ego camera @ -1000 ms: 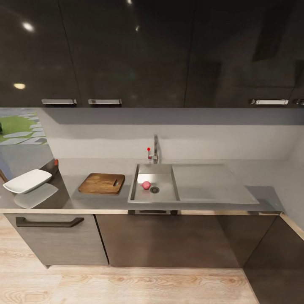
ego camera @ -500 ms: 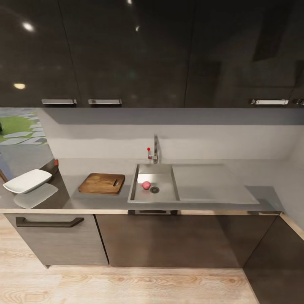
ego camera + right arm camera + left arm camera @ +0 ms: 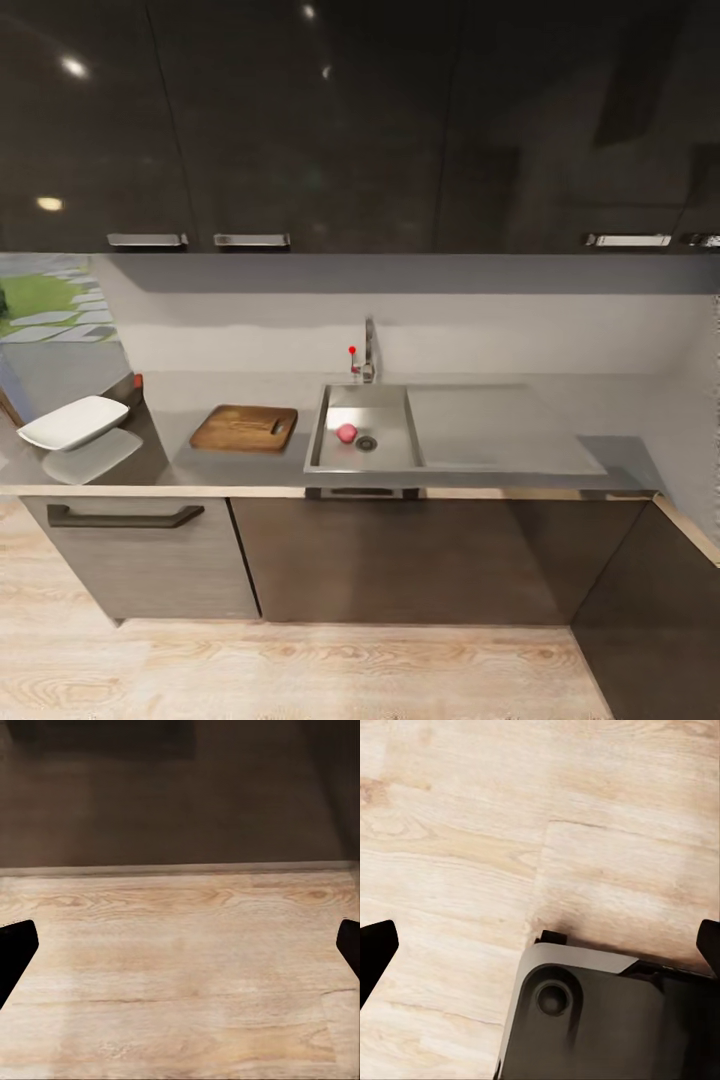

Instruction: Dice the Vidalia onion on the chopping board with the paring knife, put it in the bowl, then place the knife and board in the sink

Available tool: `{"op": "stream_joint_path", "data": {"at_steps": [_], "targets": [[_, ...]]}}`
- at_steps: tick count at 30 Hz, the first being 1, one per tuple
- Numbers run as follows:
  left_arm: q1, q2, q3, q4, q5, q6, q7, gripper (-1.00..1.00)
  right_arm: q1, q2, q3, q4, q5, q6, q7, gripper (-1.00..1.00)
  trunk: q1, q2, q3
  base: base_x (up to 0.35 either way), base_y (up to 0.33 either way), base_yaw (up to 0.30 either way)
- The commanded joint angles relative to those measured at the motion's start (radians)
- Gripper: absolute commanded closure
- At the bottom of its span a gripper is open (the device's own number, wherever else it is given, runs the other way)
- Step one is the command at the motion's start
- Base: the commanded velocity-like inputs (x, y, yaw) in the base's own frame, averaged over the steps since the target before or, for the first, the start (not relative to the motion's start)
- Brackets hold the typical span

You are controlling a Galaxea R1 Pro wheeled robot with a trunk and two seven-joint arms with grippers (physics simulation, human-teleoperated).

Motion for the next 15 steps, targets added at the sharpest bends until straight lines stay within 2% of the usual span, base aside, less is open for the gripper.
{"op": "stream_joint_path", "data": {"at_steps": [1,7,15], "targets": [[0.000,0.001,-0.003,0.001,0.010,-0.002,0.003,-1.00,-0.001,0.001,-0.004,0.001,0.011,-0.002,-0.008,-1.00,0.000,-0.002,-0.002,-0.290,0.000,0.000],[0.000,0.001,-0.002,0.011,0.009,-0.002,0.003,-1.00,-0.001,0.001,-0.004,0.001,0.011,-0.002,-0.008,-1.00,0.000,-0.002,-0.002,-0.294,0.000,0.000],[0.000,0.000,0.001,0.008,0.009,-0.003,0.003,-1.00,-0.001,0.001,-0.004,0.001,0.011,-0.002,-0.008,-1.00,0.000,-0.002,-0.002,-0.034,0.000,0.000]]}}
